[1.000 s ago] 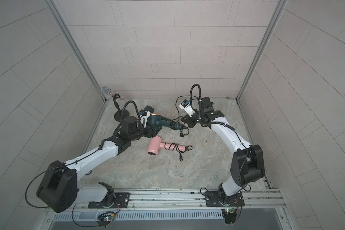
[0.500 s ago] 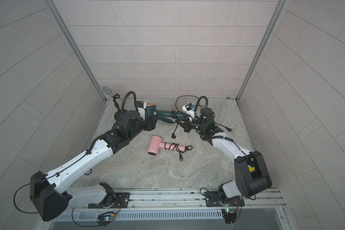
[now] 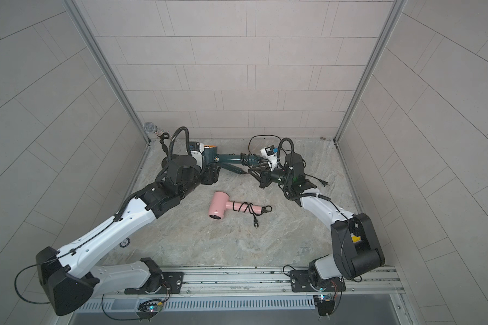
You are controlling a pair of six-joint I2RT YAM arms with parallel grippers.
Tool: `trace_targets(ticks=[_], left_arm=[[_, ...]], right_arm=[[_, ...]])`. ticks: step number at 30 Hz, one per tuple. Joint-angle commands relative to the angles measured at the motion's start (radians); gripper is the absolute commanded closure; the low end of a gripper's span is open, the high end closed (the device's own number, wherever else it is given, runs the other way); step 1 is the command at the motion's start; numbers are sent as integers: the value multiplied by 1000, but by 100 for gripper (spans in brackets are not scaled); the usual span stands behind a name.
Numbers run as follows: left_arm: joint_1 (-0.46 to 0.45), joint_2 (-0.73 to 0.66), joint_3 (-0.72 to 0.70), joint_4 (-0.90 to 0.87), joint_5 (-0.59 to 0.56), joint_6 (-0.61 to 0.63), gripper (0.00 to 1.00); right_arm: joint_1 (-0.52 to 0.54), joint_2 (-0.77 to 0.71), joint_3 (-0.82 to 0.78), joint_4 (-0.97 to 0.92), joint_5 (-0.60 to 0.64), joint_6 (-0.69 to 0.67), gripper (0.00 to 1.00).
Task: Wrap the cord around the hair dryer
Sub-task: Wrap the power cord around the hair dryer.
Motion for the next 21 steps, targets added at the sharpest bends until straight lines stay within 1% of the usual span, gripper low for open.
trace_targets(ticks=[1, 8, 13, 15, 18, 21], left_arm=[[-4, -46, 75, 12, 20, -5, 100], [-8, -35, 130, -36, 76, -16, 100], [-10, -29, 157, -65, 62, -14, 100], [-9, -25, 170, -79, 41, -12, 100], [-9, -12, 198, -120, -15, 8, 100], [-9, -5, 213, -135, -16, 12, 100]], right_arm=[[-10, -25, 23, -37, -18, -44, 64], [-9, -10, 11, -12, -27, -35, 58], [3, -17, -2, -23, -54, -56, 52], [8, -41, -30, -51, -55, -79, 51], [8, -119, -99, -100, -17, -127, 49], [7, -194, -141, -148, 8, -164, 45]])
